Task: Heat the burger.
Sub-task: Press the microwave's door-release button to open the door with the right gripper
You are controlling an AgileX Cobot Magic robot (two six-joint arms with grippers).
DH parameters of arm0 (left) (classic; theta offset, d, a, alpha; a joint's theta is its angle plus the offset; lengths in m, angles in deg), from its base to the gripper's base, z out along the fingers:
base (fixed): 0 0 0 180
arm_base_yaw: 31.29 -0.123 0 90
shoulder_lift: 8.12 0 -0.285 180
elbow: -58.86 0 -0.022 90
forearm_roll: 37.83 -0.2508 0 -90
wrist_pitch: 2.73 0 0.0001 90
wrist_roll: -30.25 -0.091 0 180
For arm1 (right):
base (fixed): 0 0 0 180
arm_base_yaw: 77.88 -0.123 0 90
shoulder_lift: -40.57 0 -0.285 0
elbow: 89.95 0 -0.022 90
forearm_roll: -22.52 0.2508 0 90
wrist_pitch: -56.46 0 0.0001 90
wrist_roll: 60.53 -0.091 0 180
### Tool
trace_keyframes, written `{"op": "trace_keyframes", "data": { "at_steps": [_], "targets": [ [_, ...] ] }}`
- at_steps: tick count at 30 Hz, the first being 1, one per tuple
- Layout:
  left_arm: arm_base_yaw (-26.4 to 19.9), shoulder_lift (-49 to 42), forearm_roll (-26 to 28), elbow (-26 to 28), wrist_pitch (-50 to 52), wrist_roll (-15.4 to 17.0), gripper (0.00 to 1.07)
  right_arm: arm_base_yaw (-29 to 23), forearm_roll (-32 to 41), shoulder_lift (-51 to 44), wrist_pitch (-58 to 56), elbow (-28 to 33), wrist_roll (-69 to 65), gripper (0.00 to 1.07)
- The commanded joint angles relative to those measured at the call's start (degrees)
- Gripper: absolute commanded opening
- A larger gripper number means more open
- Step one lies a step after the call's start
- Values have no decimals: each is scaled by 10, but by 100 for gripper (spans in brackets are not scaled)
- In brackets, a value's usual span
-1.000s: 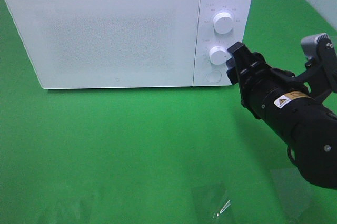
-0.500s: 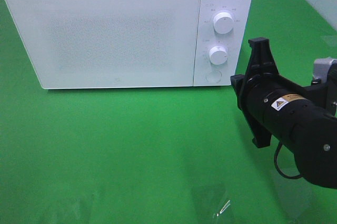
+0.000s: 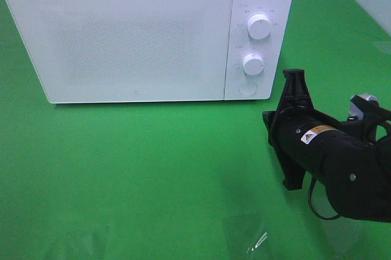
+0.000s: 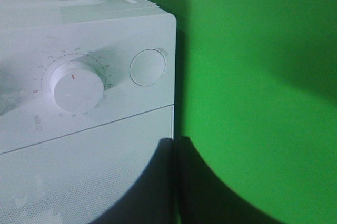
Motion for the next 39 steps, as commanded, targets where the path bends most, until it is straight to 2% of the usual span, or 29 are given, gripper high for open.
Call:
{"op": "trace_keyframes", "data": {
  "at_steps": [1,7,18,39],
  "targets": [
    [-2,-10,3,-2,2,-2,100,12,-29,6,-2,-10,-18,0],
    [-2,-10,3,-2,2,-2,100,69,-85,40,-19,-54,-35,0],
    [-2,-10,3,-2,2,-2,100,122,-128,93,-47,-135,-50,0],
    [-2,-10,3,-2,2,-2,100,131,-131,183,-43,-223,-65,0]
  ]
}}
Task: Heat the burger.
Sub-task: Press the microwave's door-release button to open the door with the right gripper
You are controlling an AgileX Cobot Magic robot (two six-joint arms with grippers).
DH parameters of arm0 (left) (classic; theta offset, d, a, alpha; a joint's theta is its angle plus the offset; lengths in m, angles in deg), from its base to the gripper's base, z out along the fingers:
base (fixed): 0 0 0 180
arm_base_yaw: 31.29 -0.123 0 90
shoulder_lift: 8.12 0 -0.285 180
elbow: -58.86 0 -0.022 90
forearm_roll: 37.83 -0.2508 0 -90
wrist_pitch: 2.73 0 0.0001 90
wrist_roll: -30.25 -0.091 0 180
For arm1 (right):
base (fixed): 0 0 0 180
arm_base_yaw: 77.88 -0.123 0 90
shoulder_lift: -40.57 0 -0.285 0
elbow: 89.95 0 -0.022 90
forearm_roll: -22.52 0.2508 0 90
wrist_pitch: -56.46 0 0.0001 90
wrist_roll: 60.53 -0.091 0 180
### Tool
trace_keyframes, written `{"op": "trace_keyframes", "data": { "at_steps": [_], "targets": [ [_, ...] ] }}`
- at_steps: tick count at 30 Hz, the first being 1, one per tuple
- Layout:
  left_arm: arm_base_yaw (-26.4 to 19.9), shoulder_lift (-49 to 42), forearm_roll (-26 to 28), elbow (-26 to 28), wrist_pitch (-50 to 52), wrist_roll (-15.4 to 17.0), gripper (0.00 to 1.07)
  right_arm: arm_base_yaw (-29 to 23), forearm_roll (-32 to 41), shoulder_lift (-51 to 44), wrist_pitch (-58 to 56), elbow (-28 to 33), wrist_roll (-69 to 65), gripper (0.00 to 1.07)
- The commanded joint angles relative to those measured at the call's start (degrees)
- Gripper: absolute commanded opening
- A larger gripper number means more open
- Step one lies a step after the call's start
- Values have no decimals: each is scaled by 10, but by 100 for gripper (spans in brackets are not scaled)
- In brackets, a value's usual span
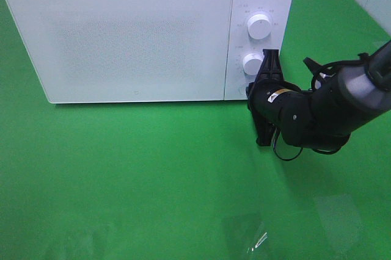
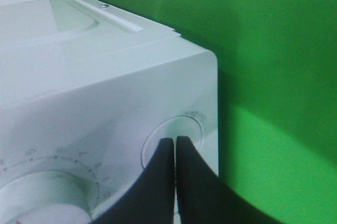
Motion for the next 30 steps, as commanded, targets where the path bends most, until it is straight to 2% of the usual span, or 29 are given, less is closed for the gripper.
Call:
{"op": "trace_keyframes", "data": {
  "at_steps": [1,7,15,22,30],
  "targets": [
    [-2,-10,3,-2,2,-2,100,2,-1,13,13,-19,0,0],
    [-2,-10,3,-2,2,-2,100,2,17,28,42,-25,4,0],
    [-2,-10,3,-2,2,-2,100,2,9,28,153,-25,1,0],
    [-2,-10,3,-2,2,-2,100,2,1,28,172,-28,-40,0],
    [-2,-10,3,-2,2,-2,100,2,-3,38,207,-75,-40,0]
  ]
}}
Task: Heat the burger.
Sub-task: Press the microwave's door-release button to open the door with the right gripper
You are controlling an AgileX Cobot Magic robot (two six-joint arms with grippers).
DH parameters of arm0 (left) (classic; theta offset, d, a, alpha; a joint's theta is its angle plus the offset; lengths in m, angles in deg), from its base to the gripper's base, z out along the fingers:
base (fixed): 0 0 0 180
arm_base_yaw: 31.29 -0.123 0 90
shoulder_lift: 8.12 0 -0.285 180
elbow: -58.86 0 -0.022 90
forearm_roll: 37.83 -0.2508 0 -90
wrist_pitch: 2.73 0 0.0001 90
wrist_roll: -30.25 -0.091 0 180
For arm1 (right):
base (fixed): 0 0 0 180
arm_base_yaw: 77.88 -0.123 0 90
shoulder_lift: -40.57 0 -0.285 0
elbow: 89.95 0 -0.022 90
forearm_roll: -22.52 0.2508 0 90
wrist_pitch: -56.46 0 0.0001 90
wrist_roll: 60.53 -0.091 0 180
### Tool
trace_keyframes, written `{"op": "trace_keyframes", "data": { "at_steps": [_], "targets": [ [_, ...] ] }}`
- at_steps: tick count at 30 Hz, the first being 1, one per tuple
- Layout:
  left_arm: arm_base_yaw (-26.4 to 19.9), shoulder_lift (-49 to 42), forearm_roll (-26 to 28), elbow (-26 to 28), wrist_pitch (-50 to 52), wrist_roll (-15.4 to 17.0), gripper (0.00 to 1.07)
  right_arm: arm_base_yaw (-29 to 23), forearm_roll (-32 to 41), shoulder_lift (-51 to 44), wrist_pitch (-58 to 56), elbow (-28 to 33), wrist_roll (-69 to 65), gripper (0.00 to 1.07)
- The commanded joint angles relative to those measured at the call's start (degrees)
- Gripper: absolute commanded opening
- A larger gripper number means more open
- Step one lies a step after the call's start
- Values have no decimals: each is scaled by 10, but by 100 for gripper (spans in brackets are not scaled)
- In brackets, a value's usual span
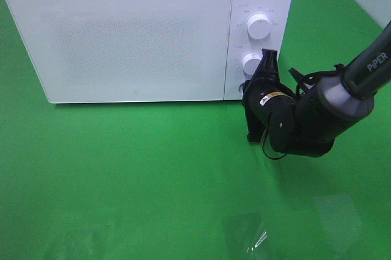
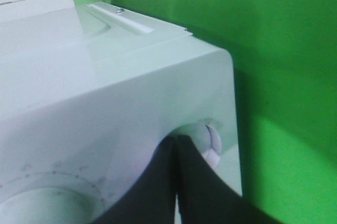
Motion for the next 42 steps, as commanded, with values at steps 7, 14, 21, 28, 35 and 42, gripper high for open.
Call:
{"op": "trace_keyframes", "data": {
  "at_steps": [7,14,21,28,35,42],
  "targets": [
    [-2,-10,3,-2,2,-2,100,8,-15,21,161,-75,3,0],
    [-2,-10,3,-2,2,-2,100,8,-16,29,177,-81,14,0],
    [-2,-10,3,-2,2,-2,100,8,-14,29,172,-81,28,0],
    [-2,-10,3,-2,2,-2,100,8,-23,29,139,-81,29,0],
    [-2,-10,3,-2,2,-2,100,6,-33,17,81,-69,33,0],
    [-2,-10,3,-2,2,-2,100,6,-40,-6,40,-24,40,0]
  ]
}}
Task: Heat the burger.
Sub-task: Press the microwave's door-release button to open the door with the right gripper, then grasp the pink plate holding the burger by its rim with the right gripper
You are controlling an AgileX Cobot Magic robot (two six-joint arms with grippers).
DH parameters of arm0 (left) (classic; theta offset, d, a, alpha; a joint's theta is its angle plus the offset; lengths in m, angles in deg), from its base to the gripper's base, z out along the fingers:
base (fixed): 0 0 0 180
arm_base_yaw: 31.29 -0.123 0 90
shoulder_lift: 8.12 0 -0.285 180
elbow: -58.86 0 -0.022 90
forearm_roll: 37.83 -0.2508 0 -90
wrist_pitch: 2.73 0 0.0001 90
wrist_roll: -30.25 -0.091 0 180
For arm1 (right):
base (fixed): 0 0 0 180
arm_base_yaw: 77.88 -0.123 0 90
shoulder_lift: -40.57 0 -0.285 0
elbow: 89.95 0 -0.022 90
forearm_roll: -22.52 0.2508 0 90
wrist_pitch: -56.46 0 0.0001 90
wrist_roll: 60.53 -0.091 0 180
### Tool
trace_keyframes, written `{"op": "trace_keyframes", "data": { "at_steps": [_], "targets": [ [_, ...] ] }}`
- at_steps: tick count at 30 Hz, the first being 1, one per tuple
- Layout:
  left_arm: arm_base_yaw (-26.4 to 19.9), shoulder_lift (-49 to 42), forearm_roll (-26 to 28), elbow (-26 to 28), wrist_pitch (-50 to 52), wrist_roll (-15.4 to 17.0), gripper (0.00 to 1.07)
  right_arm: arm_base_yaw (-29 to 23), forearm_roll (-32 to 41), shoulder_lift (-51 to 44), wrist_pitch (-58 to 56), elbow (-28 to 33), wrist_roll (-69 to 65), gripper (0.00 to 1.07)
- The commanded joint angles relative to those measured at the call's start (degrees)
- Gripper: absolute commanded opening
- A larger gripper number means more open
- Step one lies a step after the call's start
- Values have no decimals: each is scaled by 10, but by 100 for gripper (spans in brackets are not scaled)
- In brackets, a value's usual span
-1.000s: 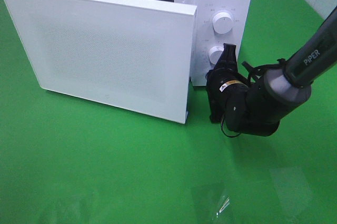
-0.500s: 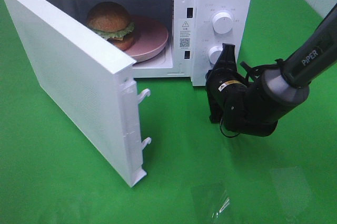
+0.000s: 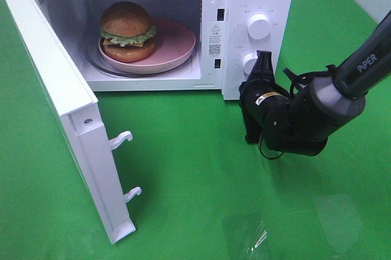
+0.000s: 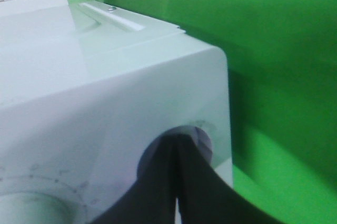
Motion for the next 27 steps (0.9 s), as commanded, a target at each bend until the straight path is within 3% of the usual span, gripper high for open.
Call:
{"op": "trace_keyframes", "data": {
  "at_steps": [1,13,27],
  "targets": [
    [-2,-10,3,-2,2,-2,100,10,-44,-19,54,-9,14,0],
    [-2,-10,3,-2,2,-3,100,10,-118,-54,-3,64,-6,0],
    [-2,-10,3,-2,2,-3,100,10,-147,-115,-54,140,9,0]
  ]
}}
